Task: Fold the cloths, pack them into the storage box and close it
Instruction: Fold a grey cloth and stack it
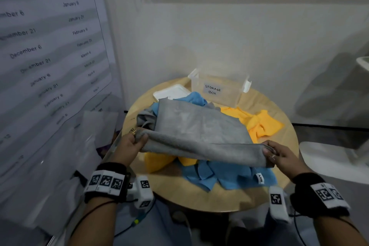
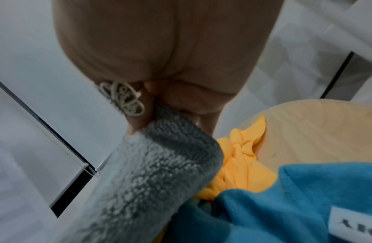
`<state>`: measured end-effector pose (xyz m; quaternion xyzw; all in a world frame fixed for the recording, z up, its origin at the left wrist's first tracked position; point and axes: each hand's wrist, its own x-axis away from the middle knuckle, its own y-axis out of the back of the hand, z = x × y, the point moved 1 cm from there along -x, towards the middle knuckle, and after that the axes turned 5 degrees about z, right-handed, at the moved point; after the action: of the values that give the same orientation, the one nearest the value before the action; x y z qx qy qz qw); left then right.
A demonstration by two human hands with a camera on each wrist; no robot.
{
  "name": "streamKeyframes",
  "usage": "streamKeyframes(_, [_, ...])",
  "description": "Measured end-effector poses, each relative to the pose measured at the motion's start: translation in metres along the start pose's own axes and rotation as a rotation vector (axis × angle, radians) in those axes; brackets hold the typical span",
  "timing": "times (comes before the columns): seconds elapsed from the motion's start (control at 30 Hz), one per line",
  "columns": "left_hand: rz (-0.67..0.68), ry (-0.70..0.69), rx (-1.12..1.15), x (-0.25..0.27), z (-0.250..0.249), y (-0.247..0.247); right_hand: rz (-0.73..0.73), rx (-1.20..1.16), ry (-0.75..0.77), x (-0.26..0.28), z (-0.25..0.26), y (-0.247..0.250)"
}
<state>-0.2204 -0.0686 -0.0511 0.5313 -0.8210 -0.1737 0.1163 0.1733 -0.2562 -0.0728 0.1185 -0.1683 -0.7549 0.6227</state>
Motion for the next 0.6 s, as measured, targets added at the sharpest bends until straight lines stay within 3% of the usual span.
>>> streamKeyframes(0.1, [0.111, 0.01, -0.205, 0.006, 0.003, 0.007, 0.066, 0.039, -0.093, 0.007, 0.002, 0.007])
streamKeyframes(0.17, [0.124, 0.008, -0.402, 0.007, 0.007, 0.008, 0.115, 0.076, -0.148, 0.006, 0.002, 0.006])
streamKeyframes(0.23, [0.122, 0.03, -0.436, 0.005, 0.015, 0.008, 0.125, 0.118, -0.203, 0.001, 0.001, 0.003])
streamKeyframes(0.47, [-0.091, 0.068, -0.269, -0.044, 0.01, -0.001, -0.223, 0.173, -0.184, -0.063, 0.007, 0.003])
streamKeyframes(0.6, [-0.206, 0.077, -0.233, -0.095, 0.002, -0.007, -0.304, 0.101, -0.22, -0.121, 0.007, -0.002])
